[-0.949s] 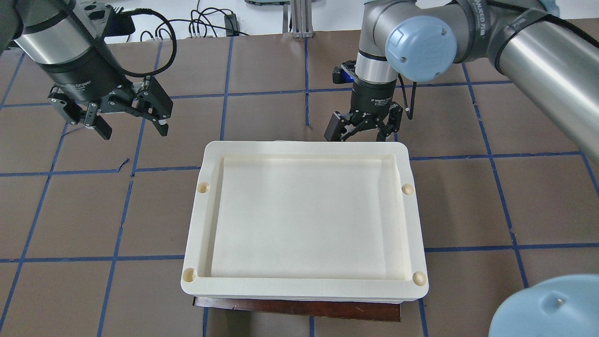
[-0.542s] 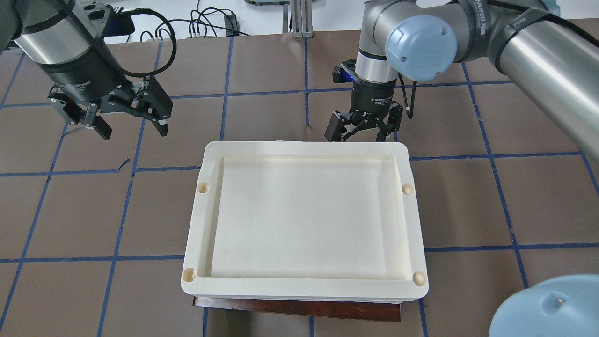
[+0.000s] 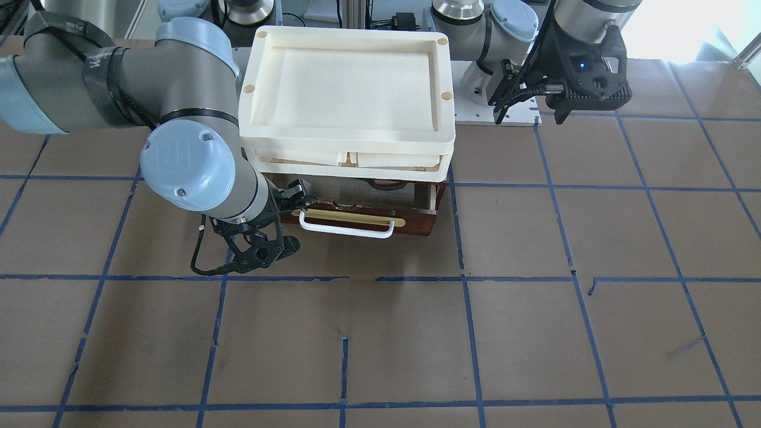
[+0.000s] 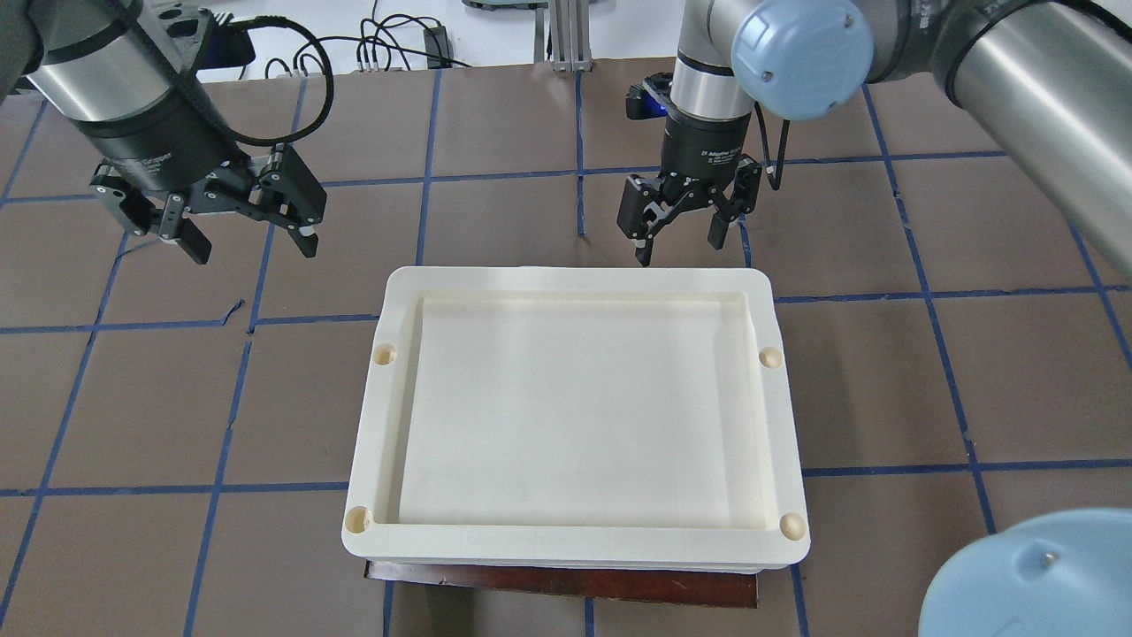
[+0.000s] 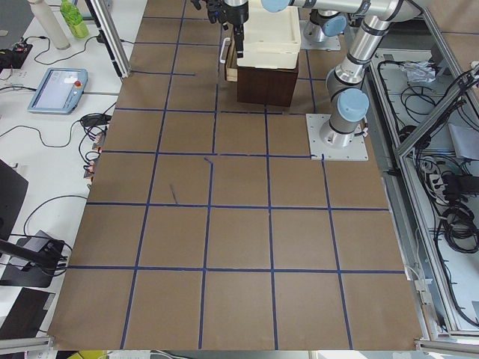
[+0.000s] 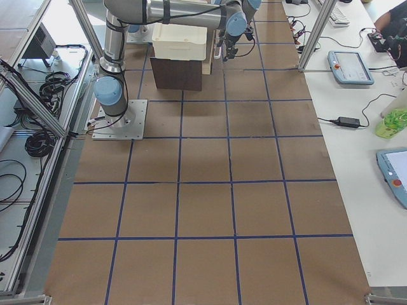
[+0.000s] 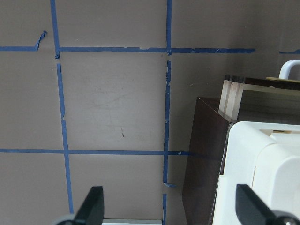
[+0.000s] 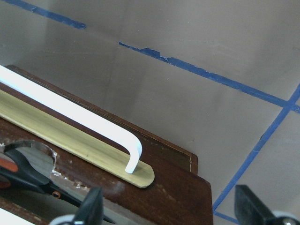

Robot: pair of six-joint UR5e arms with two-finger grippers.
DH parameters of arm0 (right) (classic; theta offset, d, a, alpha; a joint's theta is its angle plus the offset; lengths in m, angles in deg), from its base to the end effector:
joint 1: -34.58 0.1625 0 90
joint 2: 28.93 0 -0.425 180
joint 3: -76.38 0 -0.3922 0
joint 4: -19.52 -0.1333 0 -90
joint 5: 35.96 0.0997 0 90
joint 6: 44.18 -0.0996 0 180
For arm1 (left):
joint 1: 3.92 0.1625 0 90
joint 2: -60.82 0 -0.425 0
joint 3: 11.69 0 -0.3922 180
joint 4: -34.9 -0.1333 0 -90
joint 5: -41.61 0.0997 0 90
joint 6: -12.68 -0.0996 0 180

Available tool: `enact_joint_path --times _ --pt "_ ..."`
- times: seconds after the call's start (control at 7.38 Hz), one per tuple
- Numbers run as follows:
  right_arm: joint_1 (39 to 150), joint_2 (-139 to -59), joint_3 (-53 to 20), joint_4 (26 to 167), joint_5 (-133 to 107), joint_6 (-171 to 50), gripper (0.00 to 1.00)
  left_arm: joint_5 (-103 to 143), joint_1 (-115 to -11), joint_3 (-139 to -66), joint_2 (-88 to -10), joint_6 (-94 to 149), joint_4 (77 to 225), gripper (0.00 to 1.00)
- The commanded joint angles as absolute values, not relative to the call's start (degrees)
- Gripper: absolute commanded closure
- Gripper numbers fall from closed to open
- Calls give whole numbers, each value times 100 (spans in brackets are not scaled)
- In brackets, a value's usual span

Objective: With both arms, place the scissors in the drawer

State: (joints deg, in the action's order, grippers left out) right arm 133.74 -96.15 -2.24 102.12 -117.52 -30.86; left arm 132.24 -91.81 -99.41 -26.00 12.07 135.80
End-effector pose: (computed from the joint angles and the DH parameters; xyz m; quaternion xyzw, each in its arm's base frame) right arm 0.2434 -0.5803 0.3514 -0.1800 0.9674 0.1601 0.0785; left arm -0.1153 -0.4612 0.5156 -0.0128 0.9988 0.0476 0.0044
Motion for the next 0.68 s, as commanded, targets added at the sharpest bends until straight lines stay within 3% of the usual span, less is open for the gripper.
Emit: enact_joint_path --times 0.0,0.54 --pt "13372 -9511 -272 10284 -11735 -3065 1 13223 -9181 -9941 -2592 1207 13580 0" --pt "13355 -9432 -421 10618 -11735 -3047 1 13223 -9181 -9941 -2601 1216 13571 0"
